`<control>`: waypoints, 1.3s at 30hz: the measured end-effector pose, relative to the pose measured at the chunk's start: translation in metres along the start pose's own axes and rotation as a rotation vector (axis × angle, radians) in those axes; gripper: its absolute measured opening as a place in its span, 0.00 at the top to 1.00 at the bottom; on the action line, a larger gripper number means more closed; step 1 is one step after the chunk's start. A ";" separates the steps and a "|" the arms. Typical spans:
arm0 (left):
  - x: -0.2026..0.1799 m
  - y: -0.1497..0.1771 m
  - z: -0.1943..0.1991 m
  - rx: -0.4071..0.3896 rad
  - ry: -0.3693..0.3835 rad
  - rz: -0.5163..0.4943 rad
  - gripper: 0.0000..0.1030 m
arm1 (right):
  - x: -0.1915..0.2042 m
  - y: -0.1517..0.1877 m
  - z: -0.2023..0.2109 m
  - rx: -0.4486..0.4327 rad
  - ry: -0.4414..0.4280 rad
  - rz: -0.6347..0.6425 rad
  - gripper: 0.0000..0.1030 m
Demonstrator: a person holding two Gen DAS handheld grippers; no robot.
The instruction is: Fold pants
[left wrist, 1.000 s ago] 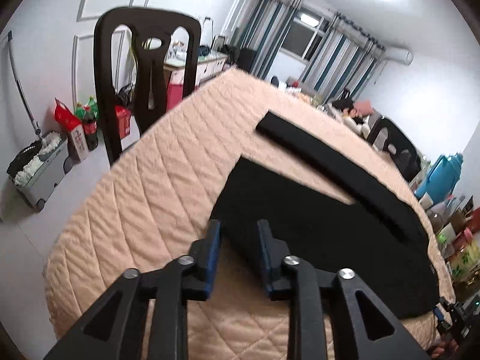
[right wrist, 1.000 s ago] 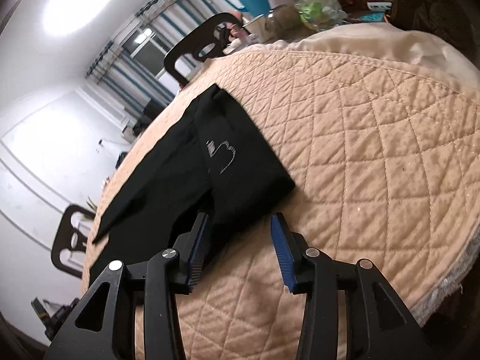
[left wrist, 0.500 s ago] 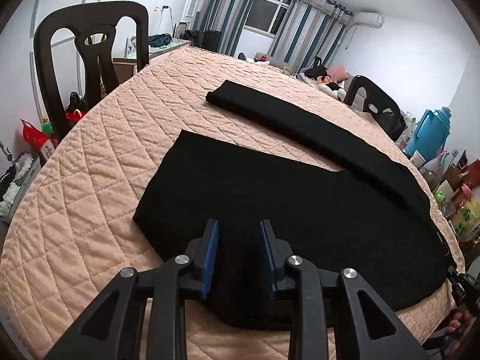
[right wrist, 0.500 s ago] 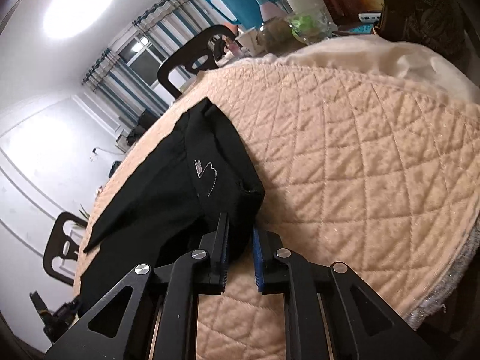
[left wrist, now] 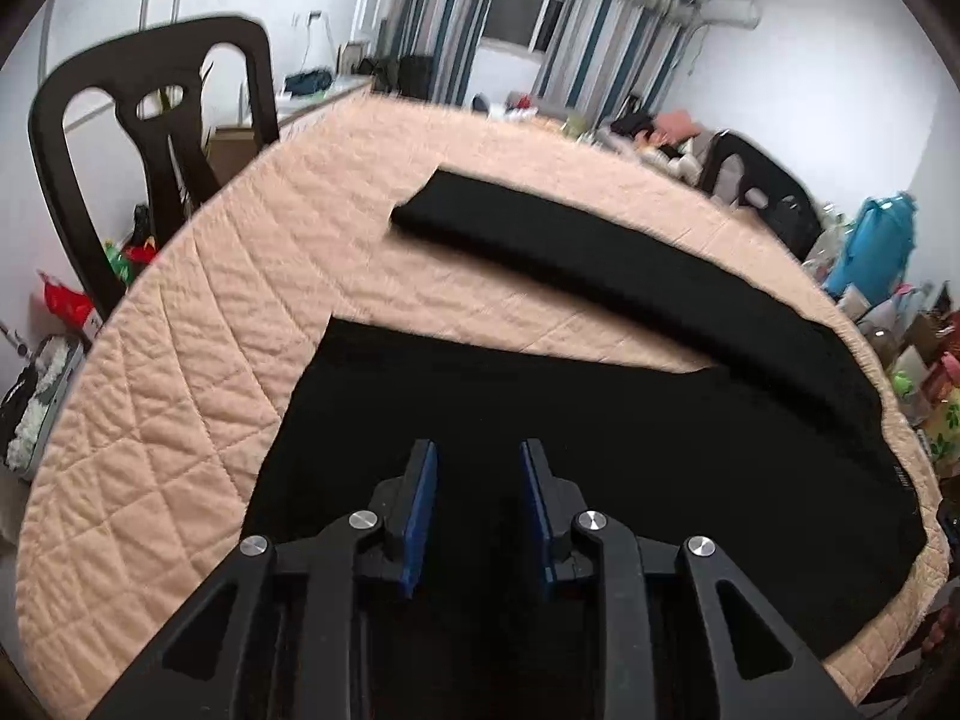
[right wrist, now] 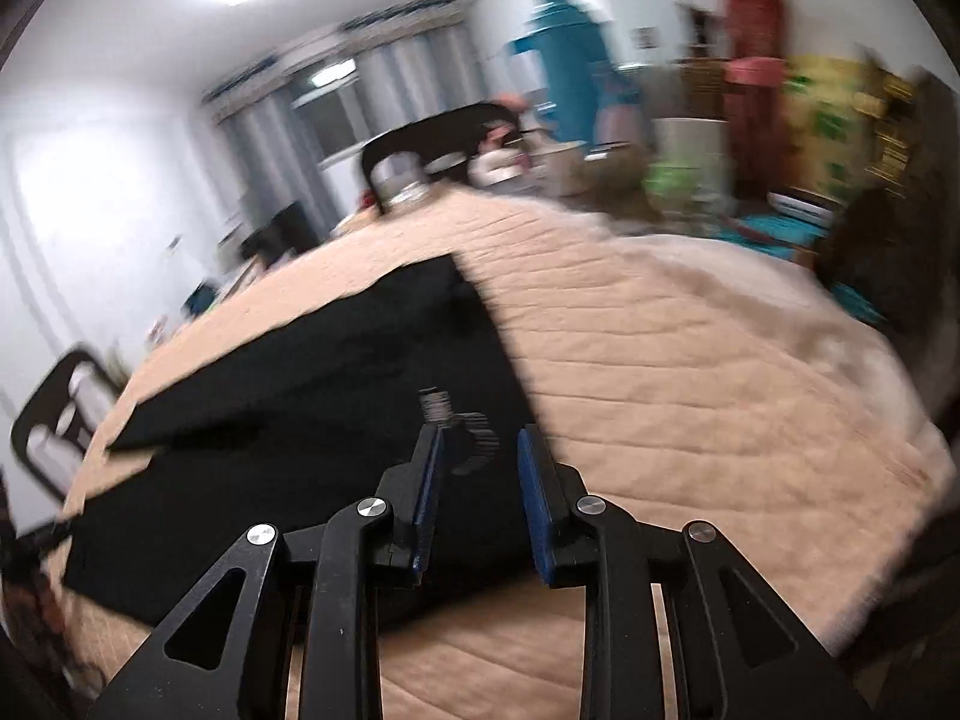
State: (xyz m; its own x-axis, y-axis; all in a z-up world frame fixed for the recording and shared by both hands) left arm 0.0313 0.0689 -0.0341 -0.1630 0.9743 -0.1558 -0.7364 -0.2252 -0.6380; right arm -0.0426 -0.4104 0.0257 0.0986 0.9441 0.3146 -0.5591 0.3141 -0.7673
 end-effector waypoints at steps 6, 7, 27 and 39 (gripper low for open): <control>0.001 -0.010 -0.006 -0.003 -0.031 -0.034 0.70 | 0.026 0.010 -0.064 0.169 -0.018 0.130 0.74; 0.001 -0.012 -0.008 0.001 -0.038 -0.039 0.70 | 0.025 0.013 -0.073 0.197 -0.005 0.139 0.74; 0.018 0.051 0.050 -0.061 -0.013 -0.081 0.69 | 0.022 0.024 -0.022 0.110 -0.008 0.204 0.74; 0.005 0.041 0.054 -0.074 -0.023 -0.138 0.66 | 0.052 0.034 -0.042 0.163 -0.048 0.307 0.72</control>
Point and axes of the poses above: each gripper's, at about its wrist camera, not at the fingertips, and z roughly against the way its jaws point, x to its left, y to its underside, the point moved 5 cm from there along -z, roughly the way its jaws point, and after that the axes turned 6 degrees about -y, right-handed, at the moved point
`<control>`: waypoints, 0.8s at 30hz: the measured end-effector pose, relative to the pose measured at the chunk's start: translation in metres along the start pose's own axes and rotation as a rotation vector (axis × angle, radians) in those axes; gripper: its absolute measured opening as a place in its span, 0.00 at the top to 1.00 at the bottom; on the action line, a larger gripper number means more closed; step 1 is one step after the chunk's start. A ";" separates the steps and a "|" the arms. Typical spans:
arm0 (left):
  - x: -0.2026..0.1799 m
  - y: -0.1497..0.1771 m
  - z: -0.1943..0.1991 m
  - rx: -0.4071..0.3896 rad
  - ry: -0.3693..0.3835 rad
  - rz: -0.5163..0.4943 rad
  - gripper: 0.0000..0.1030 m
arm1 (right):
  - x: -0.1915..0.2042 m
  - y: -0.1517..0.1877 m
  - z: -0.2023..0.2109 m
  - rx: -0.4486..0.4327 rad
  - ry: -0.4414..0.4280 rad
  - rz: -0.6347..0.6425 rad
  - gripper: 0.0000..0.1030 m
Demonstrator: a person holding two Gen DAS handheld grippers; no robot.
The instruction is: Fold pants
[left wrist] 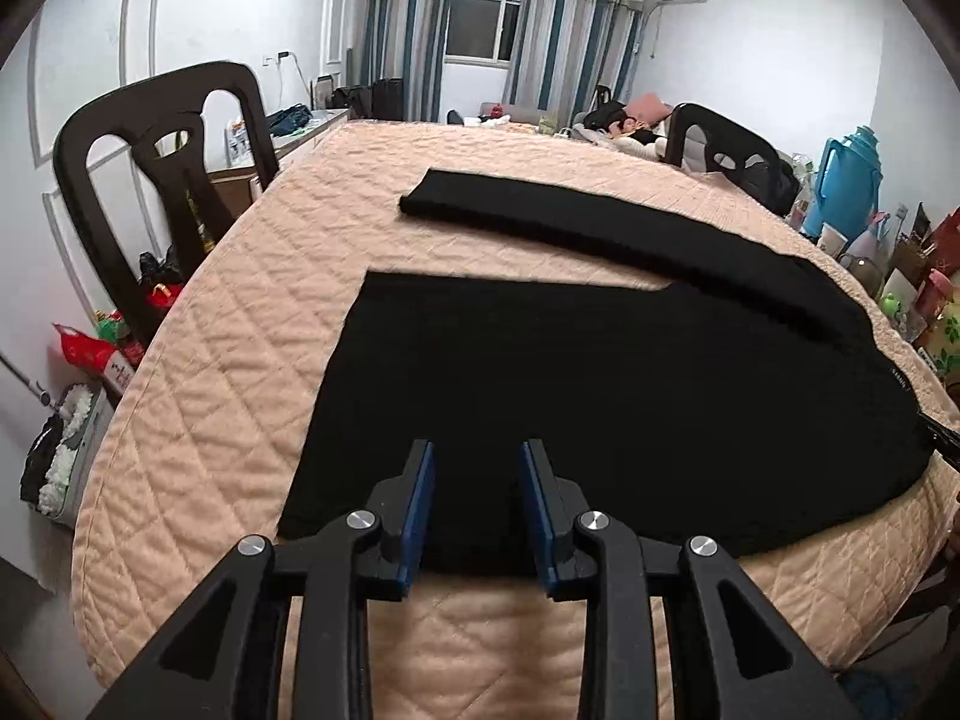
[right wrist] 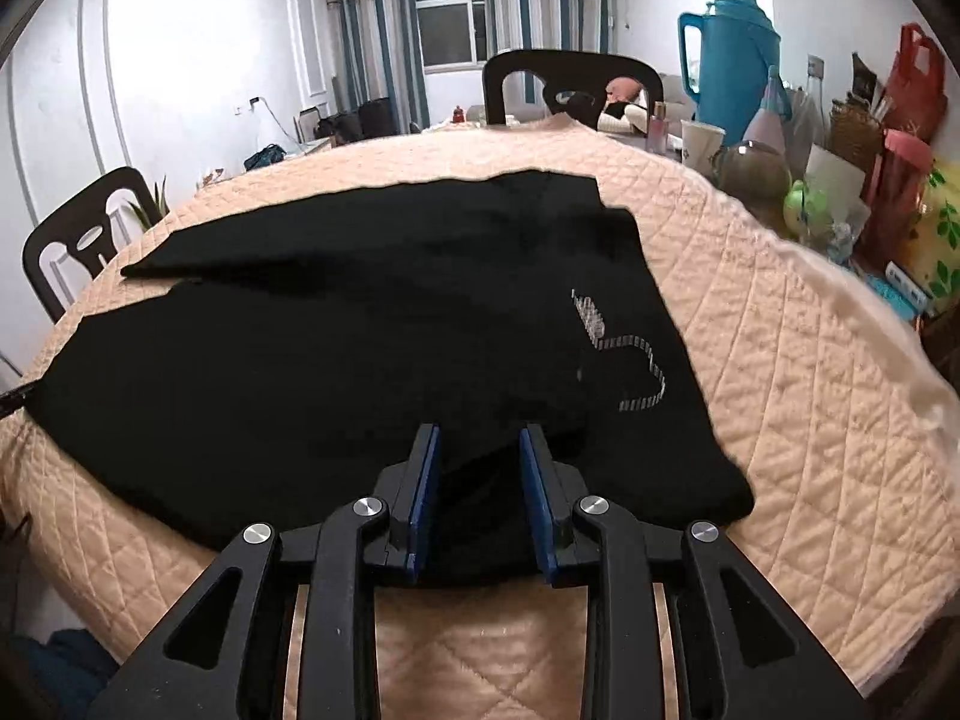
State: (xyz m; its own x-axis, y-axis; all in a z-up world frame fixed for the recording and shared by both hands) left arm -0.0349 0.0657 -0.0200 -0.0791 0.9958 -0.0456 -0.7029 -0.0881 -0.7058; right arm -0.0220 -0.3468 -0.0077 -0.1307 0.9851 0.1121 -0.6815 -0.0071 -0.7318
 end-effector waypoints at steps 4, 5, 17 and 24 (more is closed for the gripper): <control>-0.013 -0.021 -0.004 -0.001 0.030 -0.009 0.53 | 0.006 -0.016 -0.001 -0.023 -0.044 -0.005 0.63; -0.018 -0.027 -0.004 -0.001 0.036 -0.017 0.52 | 0.009 -0.021 -0.002 -0.025 -0.064 -0.006 0.61; -0.073 -0.147 -0.087 0.042 0.016 -0.153 0.39 | 0.030 -0.135 -0.101 0.072 -0.150 0.139 0.54; -0.088 -0.183 -0.152 0.095 -0.060 -0.176 0.39 | 0.018 -0.178 -0.171 0.168 -0.147 0.121 0.54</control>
Point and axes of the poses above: each gripper's, at about its wrist camera, not at the fingertips, and z roughly against the way its jaws point, x to its left, y to its underside, the point moved 5 cm from there along -z, roughly the way its jaws point, and after that the axes turned 6 degrees about -y, right-handed, at the moved point
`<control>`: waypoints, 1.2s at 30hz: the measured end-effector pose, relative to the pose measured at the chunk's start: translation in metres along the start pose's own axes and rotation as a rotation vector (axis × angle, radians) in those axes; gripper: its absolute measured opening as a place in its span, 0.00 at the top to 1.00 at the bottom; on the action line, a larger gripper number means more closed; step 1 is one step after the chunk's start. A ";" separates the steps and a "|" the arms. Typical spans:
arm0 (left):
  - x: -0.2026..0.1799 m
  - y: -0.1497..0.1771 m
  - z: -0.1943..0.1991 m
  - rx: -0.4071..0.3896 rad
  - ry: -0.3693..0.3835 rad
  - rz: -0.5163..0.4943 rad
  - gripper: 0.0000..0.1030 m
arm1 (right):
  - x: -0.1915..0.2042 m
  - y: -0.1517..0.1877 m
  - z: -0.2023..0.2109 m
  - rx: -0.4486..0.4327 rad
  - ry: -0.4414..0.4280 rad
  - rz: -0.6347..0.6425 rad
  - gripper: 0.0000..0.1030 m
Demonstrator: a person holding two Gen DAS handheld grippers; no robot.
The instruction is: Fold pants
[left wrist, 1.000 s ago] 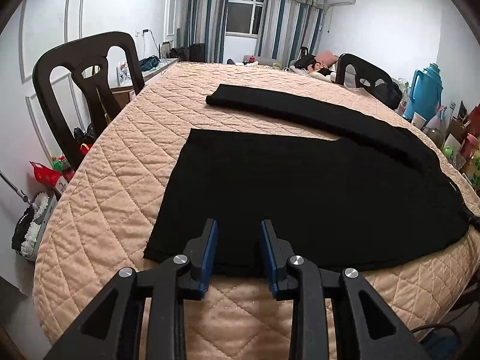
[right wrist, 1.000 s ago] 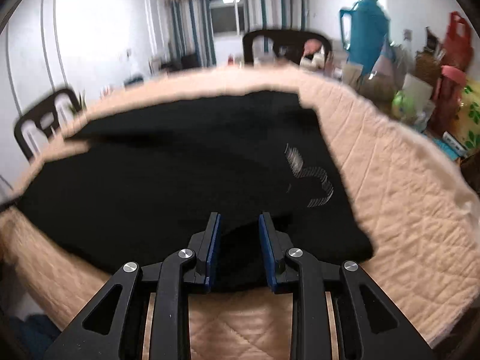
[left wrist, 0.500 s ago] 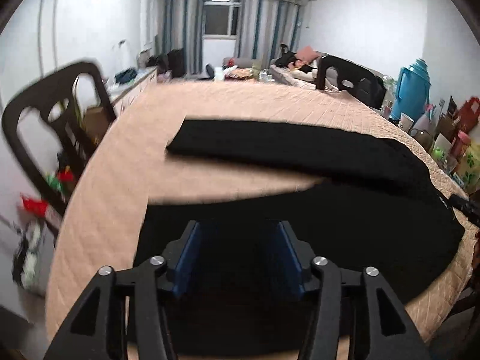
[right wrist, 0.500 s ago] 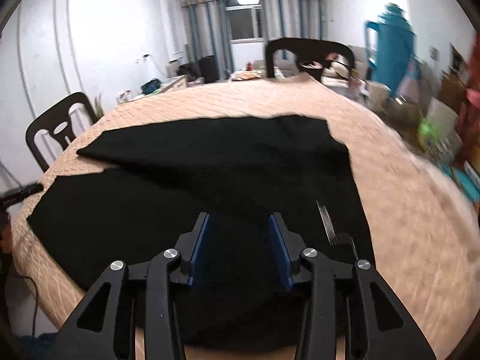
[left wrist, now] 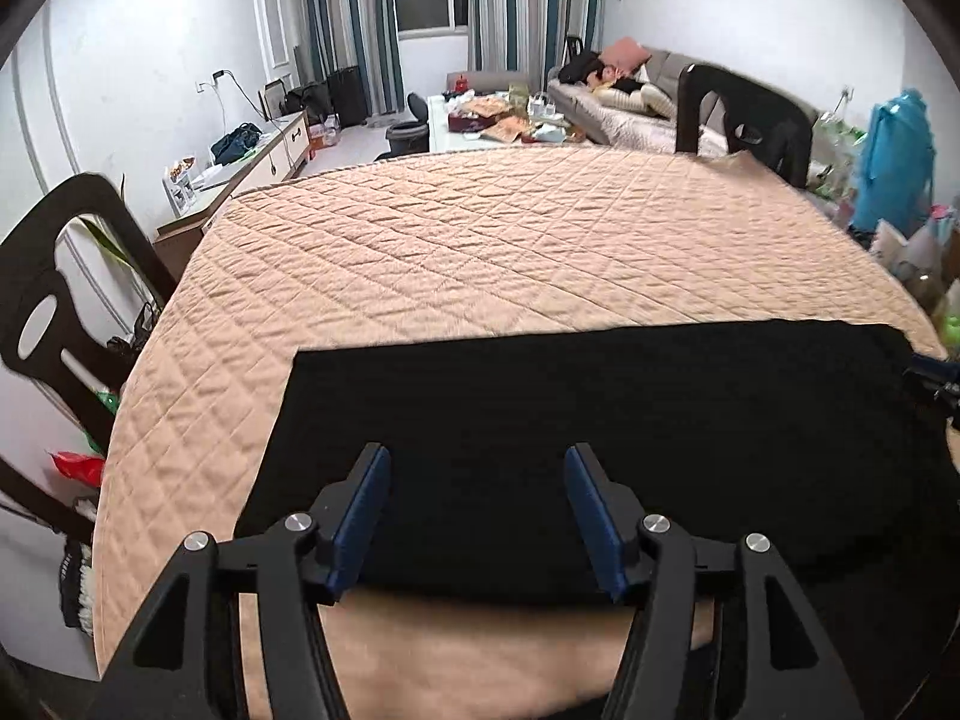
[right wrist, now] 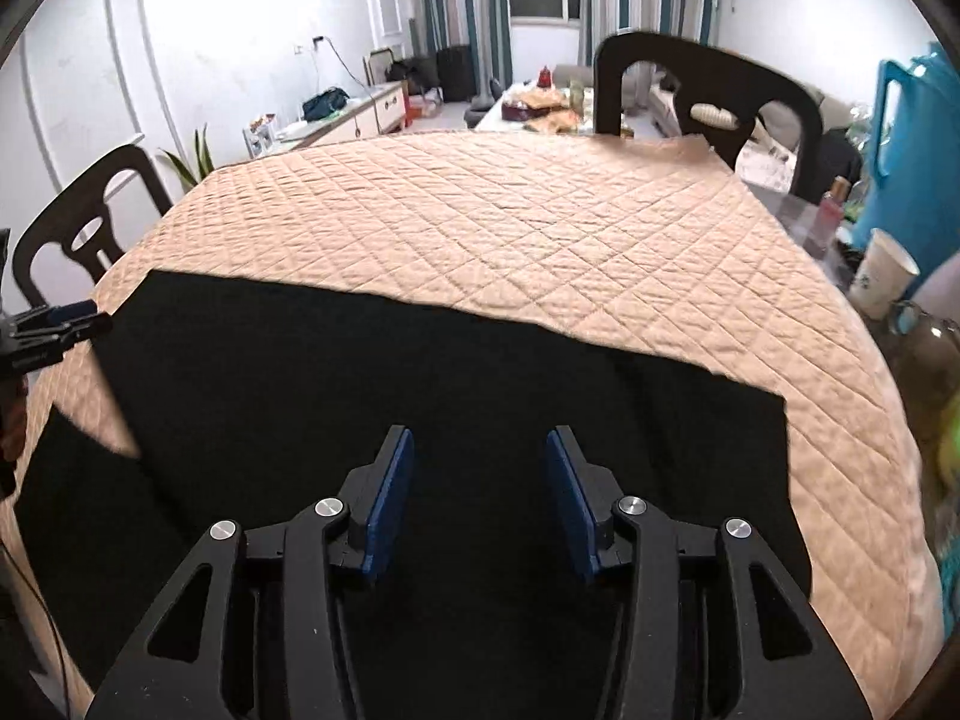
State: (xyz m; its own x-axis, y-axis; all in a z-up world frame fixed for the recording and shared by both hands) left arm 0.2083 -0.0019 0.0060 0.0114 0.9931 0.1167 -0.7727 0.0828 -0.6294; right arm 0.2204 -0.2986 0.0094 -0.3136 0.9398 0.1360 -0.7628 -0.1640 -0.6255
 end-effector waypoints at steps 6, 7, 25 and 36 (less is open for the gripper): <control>0.010 -0.014 -0.042 0.059 -0.037 0.042 0.39 | -0.022 -0.017 -0.023 0.039 0.022 -0.046 0.54; 0.013 -0.015 -0.049 0.067 -0.049 0.049 0.38 | -0.023 -0.016 -0.025 0.046 0.021 -0.045 0.54; 0.006 -0.025 -0.069 0.014 0.009 -0.016 0.59 | -0.020 -0.022 -0.058 0.091 0.048 0.038 0.83; -0.016 -0.021 -0.028 -0.026 -0.007 -0.111 0.95 | 0.004 -0.019 -0.012 -0.005 0.036 0.036 0.93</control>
Point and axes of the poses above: each gripper's, at about its wrist camera, not at the fingertips, and z roughly against the way its jaws point, x to its left, y to its underside, the point moved 5 cm from there along -z, roughly the way its jaws point, and after that the axes turned 6 degrees about -y, right-handed, at the moved point
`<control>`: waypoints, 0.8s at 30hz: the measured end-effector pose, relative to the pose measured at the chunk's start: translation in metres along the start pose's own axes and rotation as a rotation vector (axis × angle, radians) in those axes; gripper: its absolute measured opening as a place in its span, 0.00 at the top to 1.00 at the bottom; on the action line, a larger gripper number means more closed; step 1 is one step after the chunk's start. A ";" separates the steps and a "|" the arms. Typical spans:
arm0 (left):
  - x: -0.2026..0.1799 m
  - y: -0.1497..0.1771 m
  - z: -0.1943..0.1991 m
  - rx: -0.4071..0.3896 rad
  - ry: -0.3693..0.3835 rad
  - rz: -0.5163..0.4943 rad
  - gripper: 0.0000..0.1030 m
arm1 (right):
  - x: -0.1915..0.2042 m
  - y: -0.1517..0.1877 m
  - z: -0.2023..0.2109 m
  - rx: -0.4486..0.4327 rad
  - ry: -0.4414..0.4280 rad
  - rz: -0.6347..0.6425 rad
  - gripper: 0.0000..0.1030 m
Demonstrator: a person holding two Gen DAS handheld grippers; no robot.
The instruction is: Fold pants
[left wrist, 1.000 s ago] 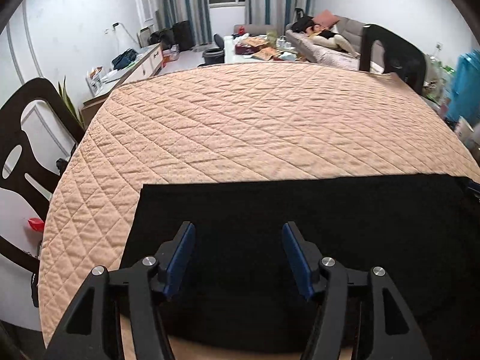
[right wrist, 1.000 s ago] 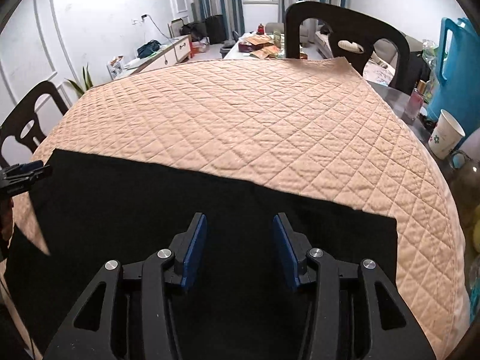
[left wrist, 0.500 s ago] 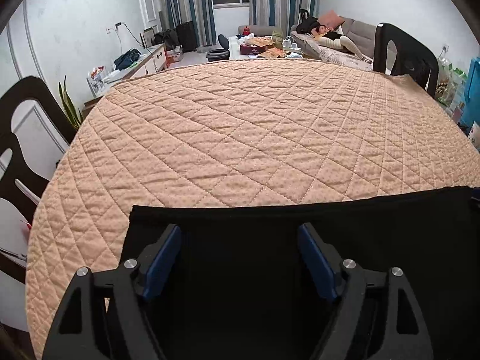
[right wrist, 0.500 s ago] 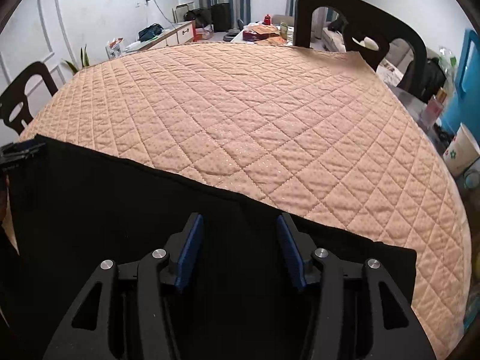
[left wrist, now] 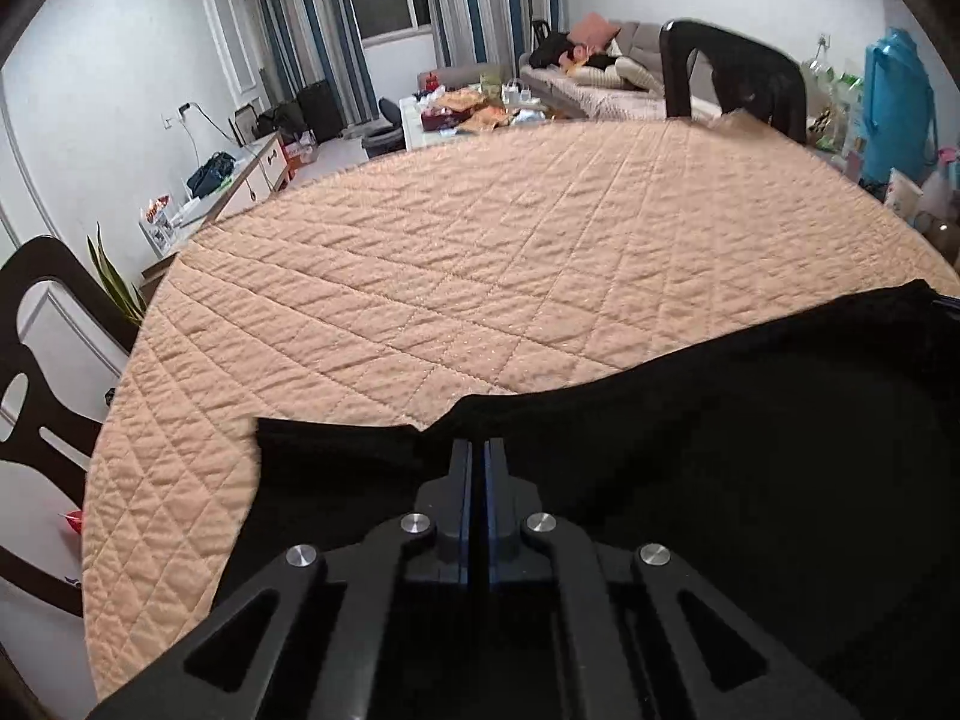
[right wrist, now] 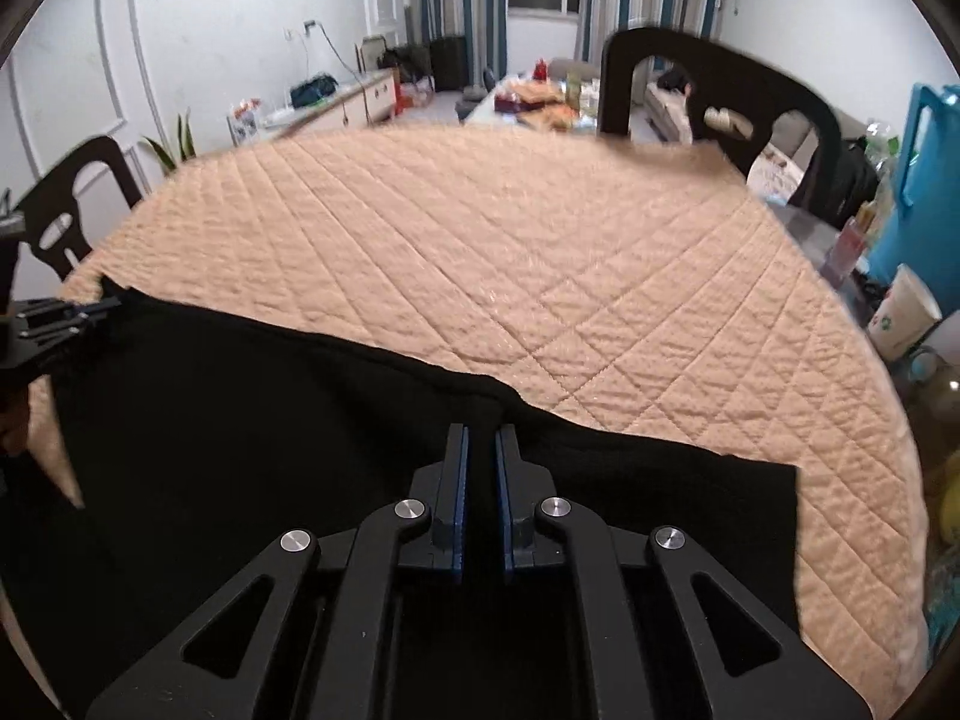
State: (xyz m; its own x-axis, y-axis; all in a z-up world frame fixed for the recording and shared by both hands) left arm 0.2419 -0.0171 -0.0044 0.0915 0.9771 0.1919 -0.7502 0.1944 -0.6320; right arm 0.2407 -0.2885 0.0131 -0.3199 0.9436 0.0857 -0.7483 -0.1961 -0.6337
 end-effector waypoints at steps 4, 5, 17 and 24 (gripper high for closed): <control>0.002 0.012 0.050 -0.079 0.028 0.020 0.95 | 0.018 0.011 0.048 -0.083 -0.016 0.017 0.93; 0.004 0.017 0.062 -0.098 0.038 0.028 0.95 | 0.024 0.020 0.063 -0.107 -0.024 0.019 0.93; 0.008 0.148 0.163 -0.162 0.187 0.125 0.95 | 0.051 0.160 0.154 -0.170 -0.102 -0.100 0.93; 0.014 0.201 0.155 -0.102 0.235 0.265 0.94 | 0.038 0.214 0.135 -0.112 -0.235 -0.289 0.80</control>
State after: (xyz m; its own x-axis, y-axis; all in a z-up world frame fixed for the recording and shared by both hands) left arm -0.0089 0.0223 -0.0127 0.0601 0.9855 -0.1588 -0.7000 -0.0718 -0.7105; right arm -0.0098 -0.3302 -0.0156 -0.2392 0.8665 0.4382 -0.7631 0.1113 -0.6366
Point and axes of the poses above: each gripper's, at about its wrist camera, not at the fingertips, and z roughly against the way its jaws point, x to its left, y to its underside, the point moved 5 cm from there along -z, roughly the way its jaws point, and after that the axes turned 6 degrees about -y, right-handed, at the moved point
